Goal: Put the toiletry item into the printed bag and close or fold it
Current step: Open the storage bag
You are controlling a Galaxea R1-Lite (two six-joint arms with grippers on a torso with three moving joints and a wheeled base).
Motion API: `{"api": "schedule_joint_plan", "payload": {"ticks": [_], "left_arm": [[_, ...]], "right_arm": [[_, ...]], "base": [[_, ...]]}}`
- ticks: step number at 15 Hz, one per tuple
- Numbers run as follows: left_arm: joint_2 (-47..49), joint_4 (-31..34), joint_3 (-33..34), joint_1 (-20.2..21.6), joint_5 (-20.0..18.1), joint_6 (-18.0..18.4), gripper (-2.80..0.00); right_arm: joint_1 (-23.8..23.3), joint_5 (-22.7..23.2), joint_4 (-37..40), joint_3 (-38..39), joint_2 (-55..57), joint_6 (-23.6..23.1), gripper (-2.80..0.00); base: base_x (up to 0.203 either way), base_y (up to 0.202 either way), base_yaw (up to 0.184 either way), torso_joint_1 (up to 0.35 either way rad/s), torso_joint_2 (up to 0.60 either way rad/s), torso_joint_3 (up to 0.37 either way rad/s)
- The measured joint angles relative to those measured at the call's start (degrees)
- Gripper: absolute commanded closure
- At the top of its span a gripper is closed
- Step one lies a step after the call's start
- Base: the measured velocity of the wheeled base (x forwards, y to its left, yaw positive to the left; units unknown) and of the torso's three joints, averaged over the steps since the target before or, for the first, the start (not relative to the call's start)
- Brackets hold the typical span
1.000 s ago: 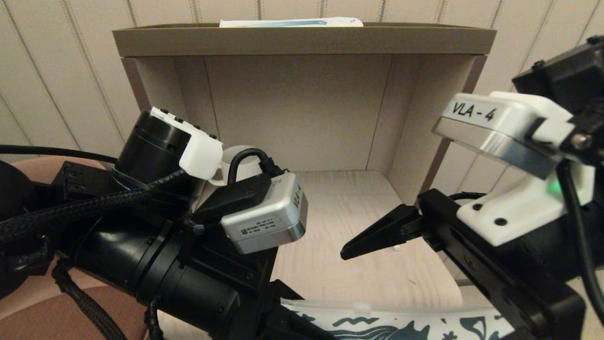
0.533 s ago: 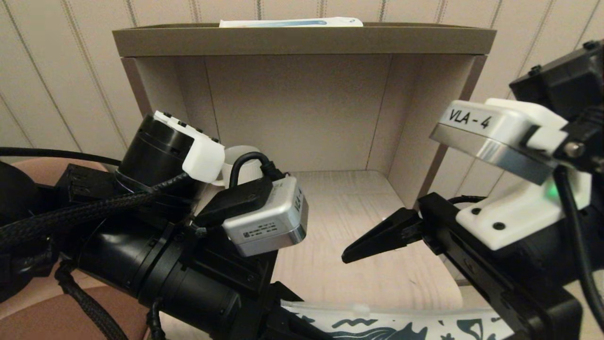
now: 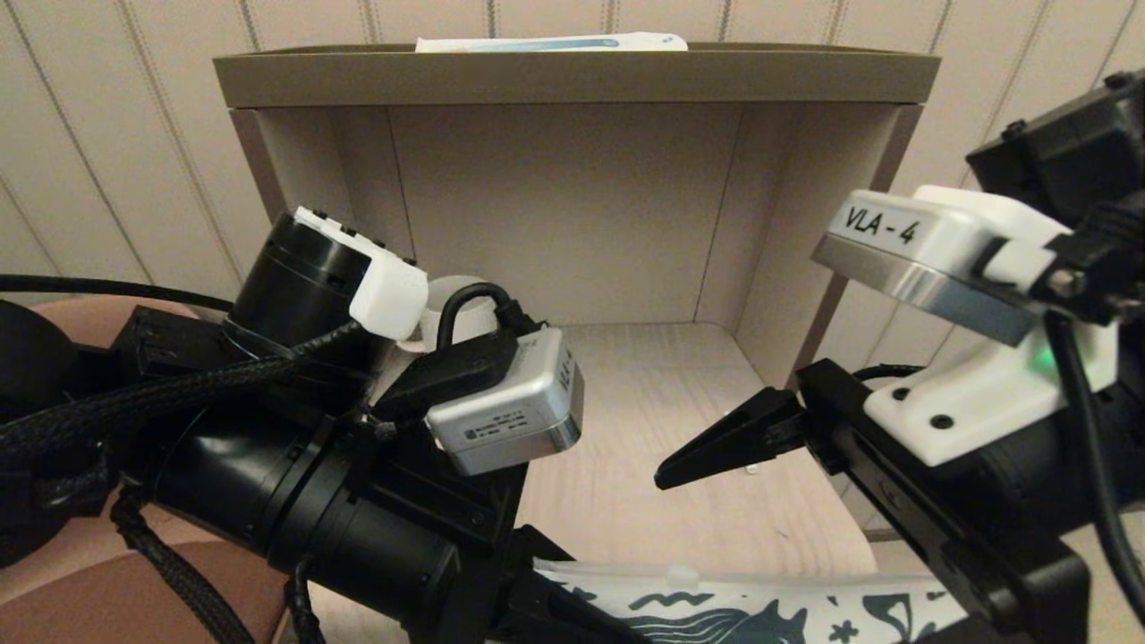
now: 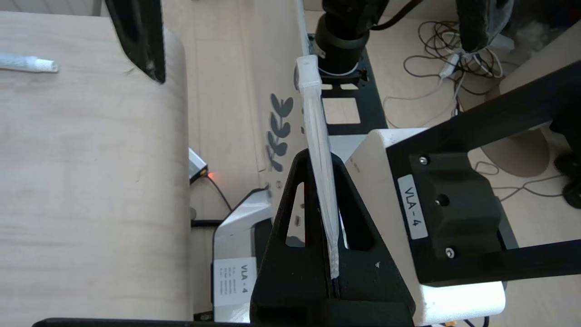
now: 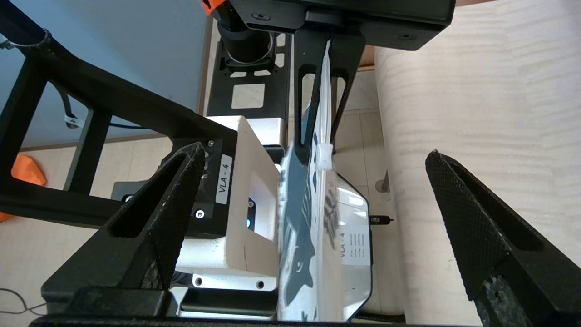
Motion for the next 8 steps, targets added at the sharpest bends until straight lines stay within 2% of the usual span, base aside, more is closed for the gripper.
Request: {"api": "schedule_joint_plan", "payload": {"ticks": [8], "left_arm": [[0.11,0.0,-0.21,0.41,-0.03,-0.39,0.0]], "right_arm": [[0.05,-0.26,-0.11,-1.08,1.54,-0.35,-2.8]], "base": [[0.0,0.0,0.0,0.0,0.0,0.0]]}}
